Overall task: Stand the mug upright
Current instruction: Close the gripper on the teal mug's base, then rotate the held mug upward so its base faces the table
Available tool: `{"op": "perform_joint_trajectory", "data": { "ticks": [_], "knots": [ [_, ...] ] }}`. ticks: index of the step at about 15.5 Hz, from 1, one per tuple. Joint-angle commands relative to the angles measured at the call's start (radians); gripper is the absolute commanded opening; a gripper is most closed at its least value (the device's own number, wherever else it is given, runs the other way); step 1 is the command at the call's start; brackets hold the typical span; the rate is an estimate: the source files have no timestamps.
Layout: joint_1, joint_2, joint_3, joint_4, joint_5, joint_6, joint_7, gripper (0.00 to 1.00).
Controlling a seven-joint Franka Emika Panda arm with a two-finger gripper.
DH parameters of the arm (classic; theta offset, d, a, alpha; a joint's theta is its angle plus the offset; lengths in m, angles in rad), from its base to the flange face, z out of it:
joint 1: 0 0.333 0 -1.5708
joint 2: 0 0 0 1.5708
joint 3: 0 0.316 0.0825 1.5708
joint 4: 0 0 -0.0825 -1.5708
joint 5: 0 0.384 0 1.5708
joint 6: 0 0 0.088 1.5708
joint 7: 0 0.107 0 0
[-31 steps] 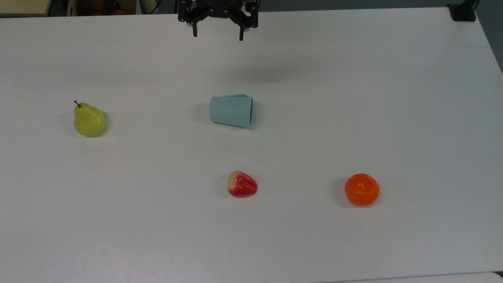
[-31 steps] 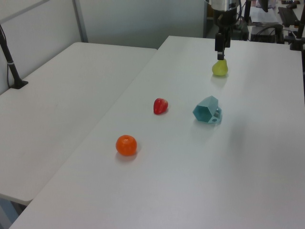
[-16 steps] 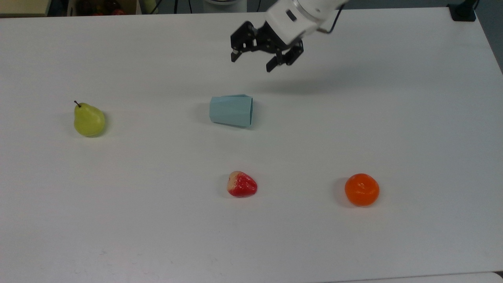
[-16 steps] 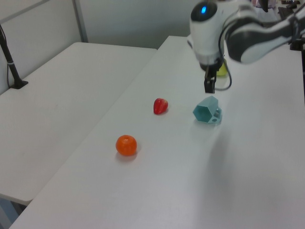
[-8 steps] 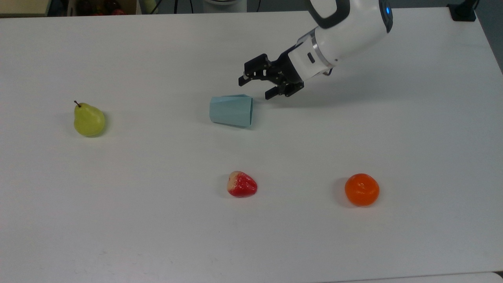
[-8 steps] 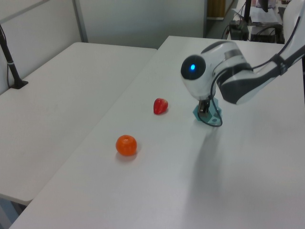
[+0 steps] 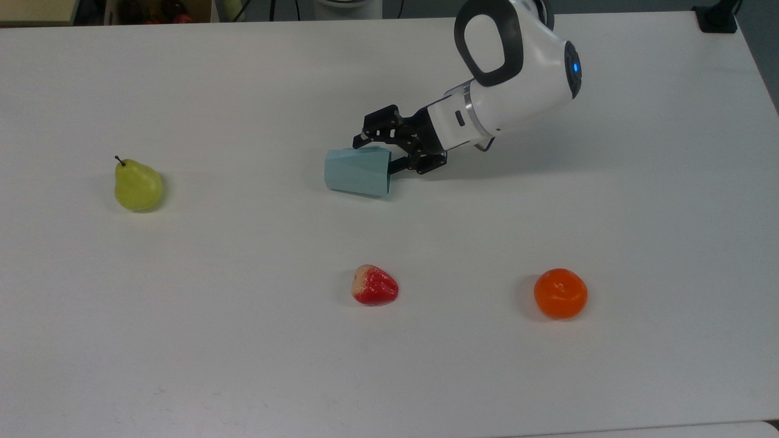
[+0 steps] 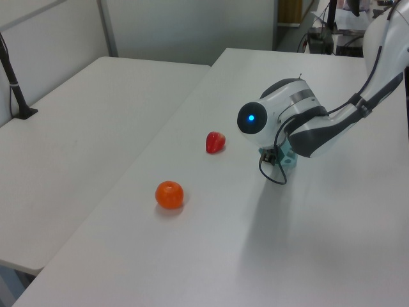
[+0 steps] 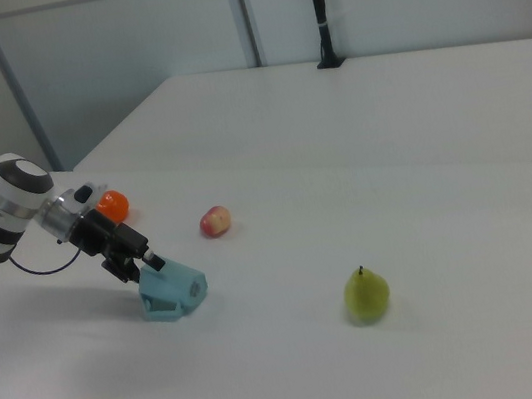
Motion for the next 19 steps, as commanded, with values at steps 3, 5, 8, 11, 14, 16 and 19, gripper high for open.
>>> {"op": "perform_joint_trajectory", "data": {
  "ticks": [3, 5, 8, 11, 14, 16, 19],
  "knots": [
    [-0.015, 0.016, -0.008, 0.002, -0.016, -0.005, 0.043, 0.64],
    [-0.015, 0.018, -0.008, 0.000, -0.016, -0.005, 0.043, 0.48],
    [-0.018, 0.013, -0.008, -0.001, -0.014, -0.008, 0.043, 0.20],
    [-0.029, 0.000, -0.008, 0.005, -0.011, -0.037, 0.040, 0.05],
    [-0.043, -0.039, -0.008, 0.005, -0.002, -0.039, 0.037, 0.00],
    [-0.052, -0.054, -0.006, 0.005, 0.001, -0.039, 0.036, 0.00],
    [-0.071, -0.092, -0.006, 0.008, 0.039, -0.031, -0.021, 0.00]
  ]
}}
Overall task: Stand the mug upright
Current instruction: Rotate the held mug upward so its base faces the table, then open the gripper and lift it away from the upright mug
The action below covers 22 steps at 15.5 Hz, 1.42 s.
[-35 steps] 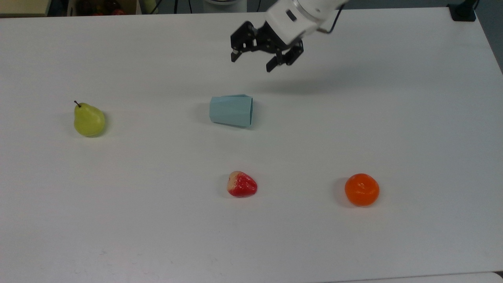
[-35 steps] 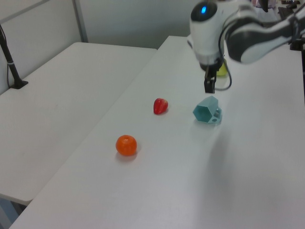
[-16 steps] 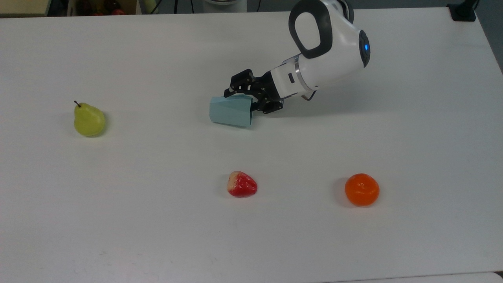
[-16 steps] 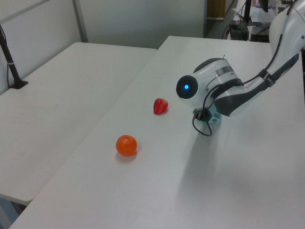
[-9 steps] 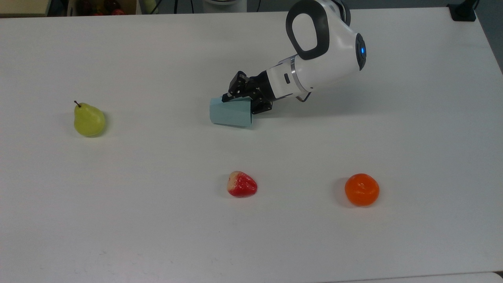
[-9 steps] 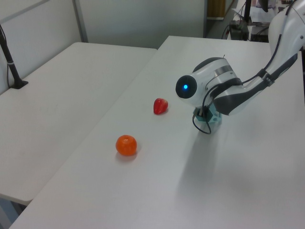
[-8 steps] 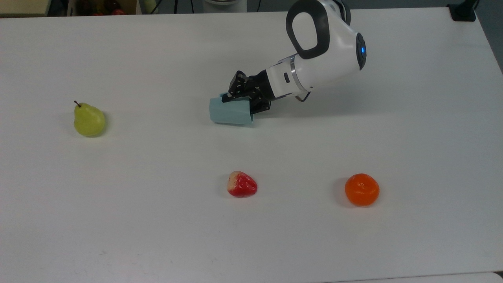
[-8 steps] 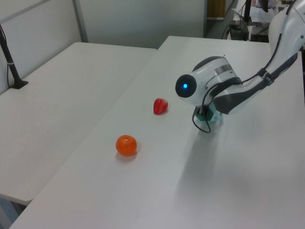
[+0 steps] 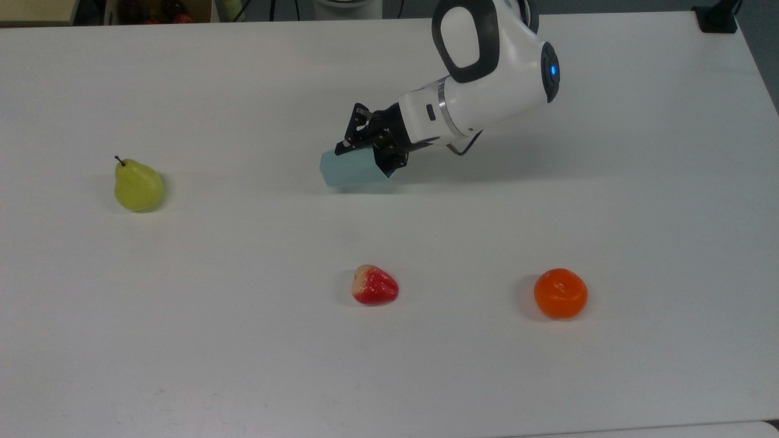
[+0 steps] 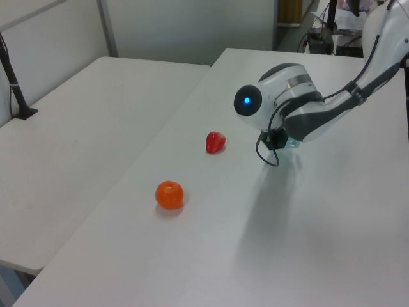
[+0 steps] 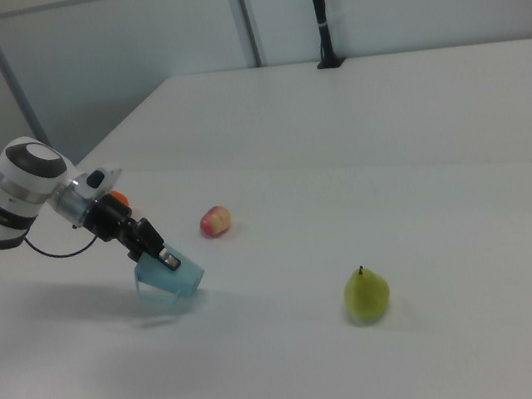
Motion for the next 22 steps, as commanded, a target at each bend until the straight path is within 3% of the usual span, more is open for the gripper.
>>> {"op": "perform_joint_trajectory", "data": {
  "ticks": [1, 7, 11, 15, 20, 22],
  "knots": [
    [-0.031, -0.084, 0.001, -0.010, 0.088, 0.026, -0.084, 0.00],
    [-0.087, -0.132, 0.009, 0.042, 0.426, 0.048, -0.461, 0.00],
    [-0.114, -0.122, 0.009, 0.013, 0.593, 0.244, -0.580, 0.00],
    [-0.136, -0.110, 0.009, -0.061, 0.707, 0.441, -0.678, 0.00],
    [-0.165, -0.102, 0.009, -0.061, 0.855, 0.440, -0.822, 0.03],
    [-0.166, -0.101, 0.009, -0.061, 0.893, 0.437, -0.845, 0.19]
  ]
}}
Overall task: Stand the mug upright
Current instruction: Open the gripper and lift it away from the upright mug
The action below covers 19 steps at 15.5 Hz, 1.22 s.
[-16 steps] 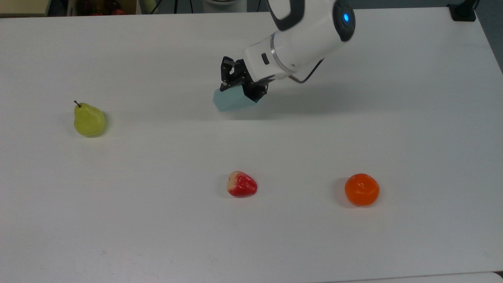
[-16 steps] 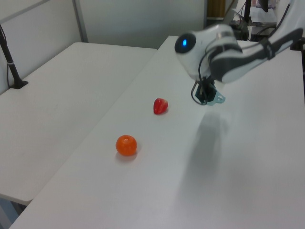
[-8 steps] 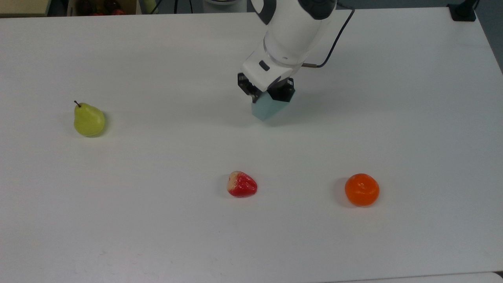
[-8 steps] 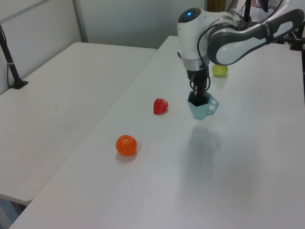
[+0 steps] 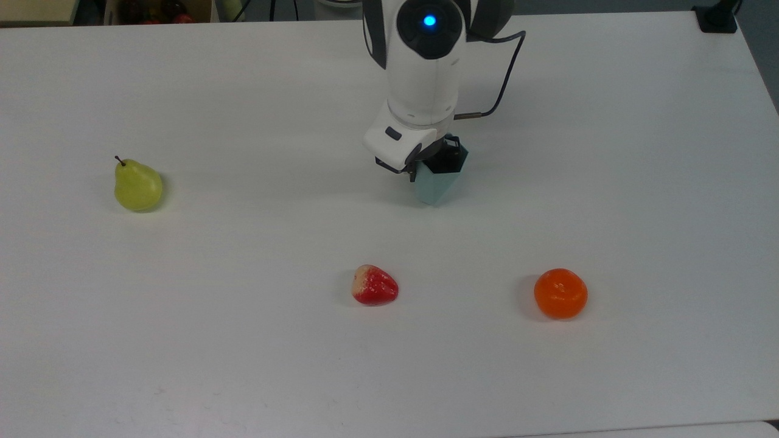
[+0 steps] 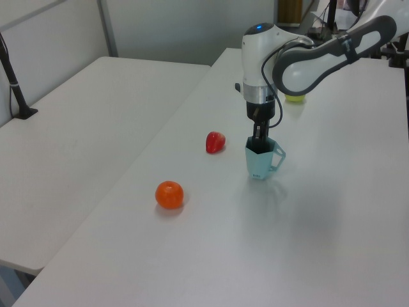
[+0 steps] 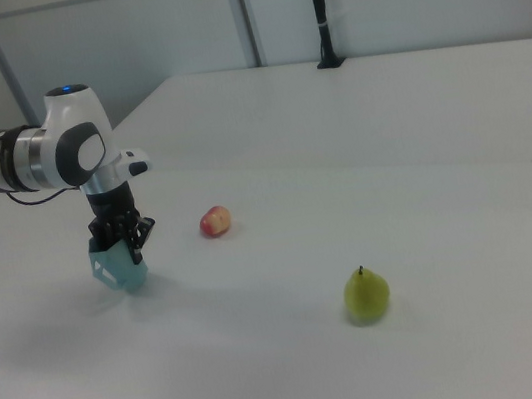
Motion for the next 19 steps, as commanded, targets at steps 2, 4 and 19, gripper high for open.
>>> {"op": "perform_joint_trajectory", "data": {
  "ticks": [2, 4, 19],
  "knots": [
    [-0.021, -0.019, 0.006, -0.022, 0.069, 0.010, -0.068, 0.41],
    [-0.019, -0.011, 0.006, -0.022, 0.069, 0.009, -0.065, 0.45],
    [-0.024, -0.334, -0.107, -0.002, -0.031, -0.305, -0.022, 1.00]
  ]
}}
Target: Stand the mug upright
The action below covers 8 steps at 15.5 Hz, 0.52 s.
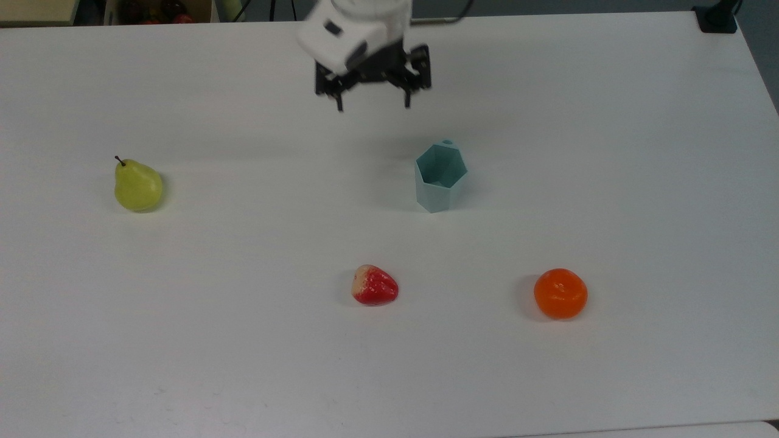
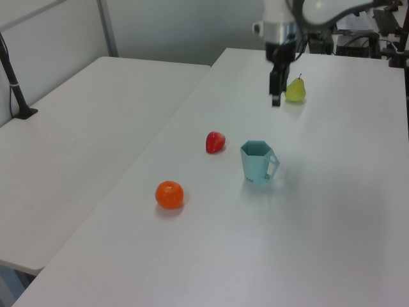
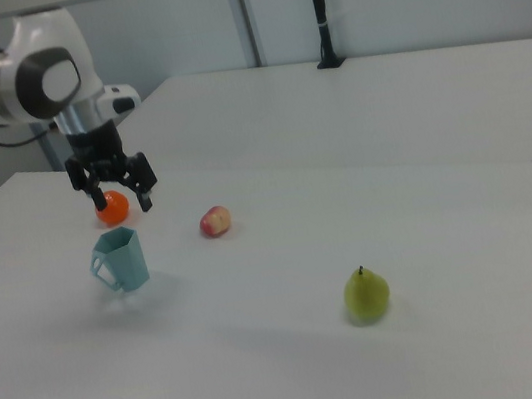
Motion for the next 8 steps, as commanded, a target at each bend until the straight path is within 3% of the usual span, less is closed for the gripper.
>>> {"op": "perform_joint_trajectory", "data": {
  "ticks": [1, 8],
  "knots": [
    [0.007, -0.120, -0.047, -0.039, -0.028, -0.060, 0.014, 1.00],
    [-0.022, -0.172, -0.063, -0.038, -0.027, -0.117, 0.001, 1.00]
  ]
}}
